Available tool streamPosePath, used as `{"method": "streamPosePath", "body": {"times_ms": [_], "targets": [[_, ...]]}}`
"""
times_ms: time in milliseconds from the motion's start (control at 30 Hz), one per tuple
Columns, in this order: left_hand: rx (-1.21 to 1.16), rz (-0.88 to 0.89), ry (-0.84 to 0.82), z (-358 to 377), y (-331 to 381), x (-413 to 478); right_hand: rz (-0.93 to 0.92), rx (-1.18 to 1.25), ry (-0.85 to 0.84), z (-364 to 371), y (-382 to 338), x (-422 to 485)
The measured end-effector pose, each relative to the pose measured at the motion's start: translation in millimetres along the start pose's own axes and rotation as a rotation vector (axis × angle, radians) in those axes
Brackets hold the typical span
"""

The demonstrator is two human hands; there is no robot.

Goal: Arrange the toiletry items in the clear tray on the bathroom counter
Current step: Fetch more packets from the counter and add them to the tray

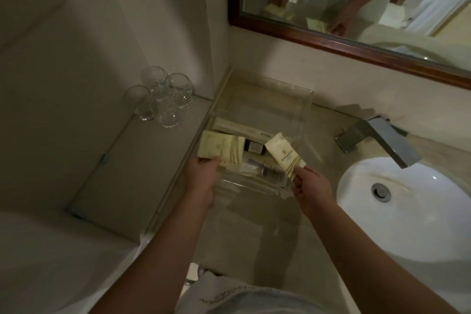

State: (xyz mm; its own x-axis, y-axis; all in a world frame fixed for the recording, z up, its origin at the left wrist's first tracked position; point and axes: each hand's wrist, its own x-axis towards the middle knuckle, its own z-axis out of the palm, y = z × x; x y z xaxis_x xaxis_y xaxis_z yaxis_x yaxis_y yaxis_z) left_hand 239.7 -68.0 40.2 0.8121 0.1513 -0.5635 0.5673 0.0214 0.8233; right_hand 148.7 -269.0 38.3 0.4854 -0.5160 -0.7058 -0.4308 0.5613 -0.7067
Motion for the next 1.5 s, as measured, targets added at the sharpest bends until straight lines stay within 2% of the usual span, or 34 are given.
{"method": "streamPosePath", "body": {"times_ms": [133, 267, 667, 733, 833, 900, 1100, 1367, 1500], "targets": [[0.12, 0.009, -0.042, 24, -8, -12, -0.042, -0.078, 0.061, -5, 0, -1], [0.224, -0.003, -0.014, 31, -19, -12, -0.129, -0.23, 0.147, -10, 2, 3], [0.734, 0.233, 0.036, 19, -23, -26, -0.165, -0.395, 0.16, -11, 1, 2], [0.808, 0.356, 0.008, 19, -27, -29, -0.169, -0.435, 0.147, -9, 1, 1], [1.002, 0.635, -0.084, 20, -34, -28, -0.181, -0.505, 0.096, -4, 0, 0], [1.06, 0.728, -0.166, 21, -35, -28, -0.194, -0.571, 0.075, -2, -1, 0], [1.222, 0.753, -0.418, 18, -40, -26, -0.313, -0.899, 0.044, -3, 1, 5], [1.293, 0.802, -0.437, 15, -44, -27, -0.41, -1.047, 0.067, 5, 13, 10], [1.342, 0.809, -0.44, 14, -46, -27, -0.672, -1.239, 0.103, 7, 16, 7]]}}
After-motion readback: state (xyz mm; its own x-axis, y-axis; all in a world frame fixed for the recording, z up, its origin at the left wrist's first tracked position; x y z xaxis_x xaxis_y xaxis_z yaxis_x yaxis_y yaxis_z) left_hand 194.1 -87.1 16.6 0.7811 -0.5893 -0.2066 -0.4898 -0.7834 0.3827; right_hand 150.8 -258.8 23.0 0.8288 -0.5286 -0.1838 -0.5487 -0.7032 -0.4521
